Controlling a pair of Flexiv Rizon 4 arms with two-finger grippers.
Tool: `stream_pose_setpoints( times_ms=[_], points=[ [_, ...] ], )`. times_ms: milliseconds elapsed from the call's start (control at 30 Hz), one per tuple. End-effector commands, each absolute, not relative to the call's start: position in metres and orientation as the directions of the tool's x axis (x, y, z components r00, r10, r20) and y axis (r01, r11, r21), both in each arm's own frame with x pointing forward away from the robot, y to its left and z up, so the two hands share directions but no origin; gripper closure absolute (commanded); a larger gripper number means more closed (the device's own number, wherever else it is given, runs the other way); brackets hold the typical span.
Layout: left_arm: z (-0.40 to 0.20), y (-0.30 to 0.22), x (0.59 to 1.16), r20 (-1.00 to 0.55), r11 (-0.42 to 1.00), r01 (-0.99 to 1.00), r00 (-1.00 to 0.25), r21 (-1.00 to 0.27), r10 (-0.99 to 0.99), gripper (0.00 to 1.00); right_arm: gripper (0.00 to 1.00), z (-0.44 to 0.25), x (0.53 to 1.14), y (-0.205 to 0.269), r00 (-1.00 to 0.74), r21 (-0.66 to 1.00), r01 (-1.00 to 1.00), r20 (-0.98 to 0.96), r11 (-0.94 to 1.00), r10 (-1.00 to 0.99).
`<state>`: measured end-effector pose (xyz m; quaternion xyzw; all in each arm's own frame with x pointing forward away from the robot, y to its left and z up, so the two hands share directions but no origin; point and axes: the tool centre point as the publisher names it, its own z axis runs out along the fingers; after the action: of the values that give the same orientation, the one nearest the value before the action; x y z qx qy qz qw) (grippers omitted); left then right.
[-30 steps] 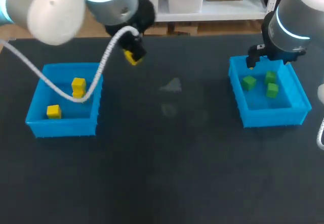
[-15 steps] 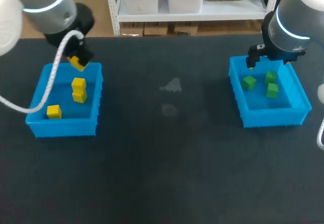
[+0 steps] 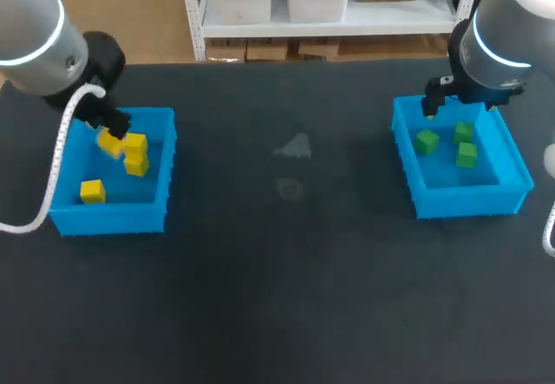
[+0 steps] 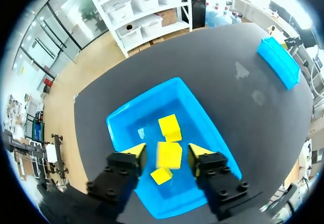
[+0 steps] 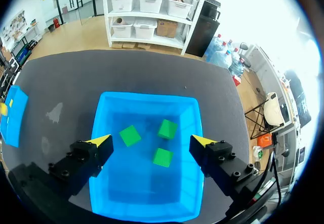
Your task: Put the green cubes in the right bin and the yellow cubes in the left bin.
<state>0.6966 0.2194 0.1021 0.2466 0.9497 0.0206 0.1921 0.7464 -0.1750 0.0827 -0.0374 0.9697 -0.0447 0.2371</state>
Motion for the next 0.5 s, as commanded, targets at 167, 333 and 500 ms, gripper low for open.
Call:
stream_pose_setpoints(
  times_ms=[167,333,500],
  points=[
    [0.1005,0.2228,0.6891,-0.427,0.876,0.464,-0.771,0.131,0.472,0.00,0.00,0.0829,0.7457,-0.1757,-0.884,-0.104,-0.052,-0.458,0.993,-0.094],
    [0.1006,0.2250,0.6883,-0.427,0.876,0.464,-0.771,0.131,0.472,0.00,0.00,0.0829,0.7457,-0.1757,-0.884,-0.104,-0.052,-0.458,0.993,-0.094],
    [0.1027,0.2256,0.6884,-0.450,0.887,0.449,-0.773,0.107,0.446,0.00,0.00,0.0829,0.7457,-0.1757,-0.884,-0.104,-0.052,-0.458,0.993,-0.094]
  ],
)
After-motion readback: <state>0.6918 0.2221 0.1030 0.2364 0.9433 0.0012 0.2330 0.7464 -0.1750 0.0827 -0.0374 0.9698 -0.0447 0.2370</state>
